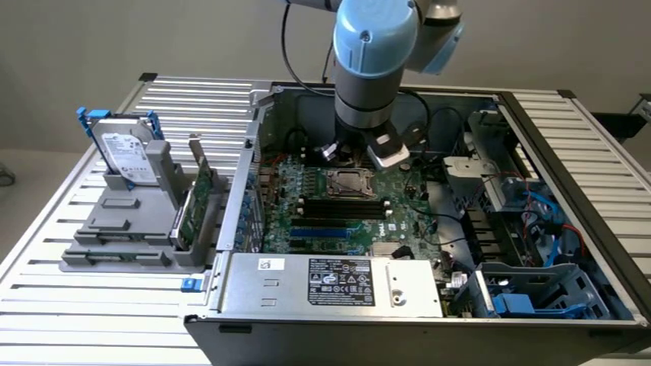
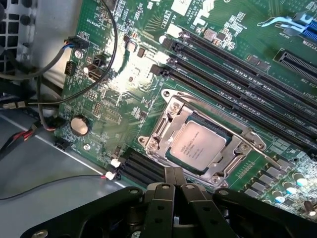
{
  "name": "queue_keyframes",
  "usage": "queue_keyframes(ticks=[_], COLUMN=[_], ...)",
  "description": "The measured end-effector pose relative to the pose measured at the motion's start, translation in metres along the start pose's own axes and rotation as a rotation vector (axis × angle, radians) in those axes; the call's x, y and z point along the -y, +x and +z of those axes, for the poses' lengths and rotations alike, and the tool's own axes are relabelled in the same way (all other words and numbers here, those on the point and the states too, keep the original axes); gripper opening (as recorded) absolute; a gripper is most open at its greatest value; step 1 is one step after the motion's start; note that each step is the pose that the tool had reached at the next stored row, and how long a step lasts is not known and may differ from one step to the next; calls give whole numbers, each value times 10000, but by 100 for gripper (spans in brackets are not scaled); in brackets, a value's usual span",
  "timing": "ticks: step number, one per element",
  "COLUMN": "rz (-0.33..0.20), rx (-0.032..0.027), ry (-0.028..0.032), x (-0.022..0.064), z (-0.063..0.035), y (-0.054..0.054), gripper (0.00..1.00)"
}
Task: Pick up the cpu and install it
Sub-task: 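Install the first cpu locking lever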
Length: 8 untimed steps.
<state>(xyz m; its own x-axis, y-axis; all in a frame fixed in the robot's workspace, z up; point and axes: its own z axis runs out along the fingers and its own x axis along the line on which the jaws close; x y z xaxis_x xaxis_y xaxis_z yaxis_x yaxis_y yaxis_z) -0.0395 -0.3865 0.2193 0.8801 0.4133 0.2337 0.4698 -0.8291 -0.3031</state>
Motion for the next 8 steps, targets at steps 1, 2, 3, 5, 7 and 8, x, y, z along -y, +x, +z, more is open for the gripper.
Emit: queue_keyframes(ticks=[1,2,3,5,7,8], rz=[9,17,26,42,63,74], rx=[4,6,5,1,0,-1], ry=[1,1,0,0,-4,-8], x=[-5,-8,-10,-13,-16,-18], z=[-14,-29,-43,-69,-92,-100], y=[-2,-4,-5,-8,-11,-12], gripper=[11,11,11,11,11,11])
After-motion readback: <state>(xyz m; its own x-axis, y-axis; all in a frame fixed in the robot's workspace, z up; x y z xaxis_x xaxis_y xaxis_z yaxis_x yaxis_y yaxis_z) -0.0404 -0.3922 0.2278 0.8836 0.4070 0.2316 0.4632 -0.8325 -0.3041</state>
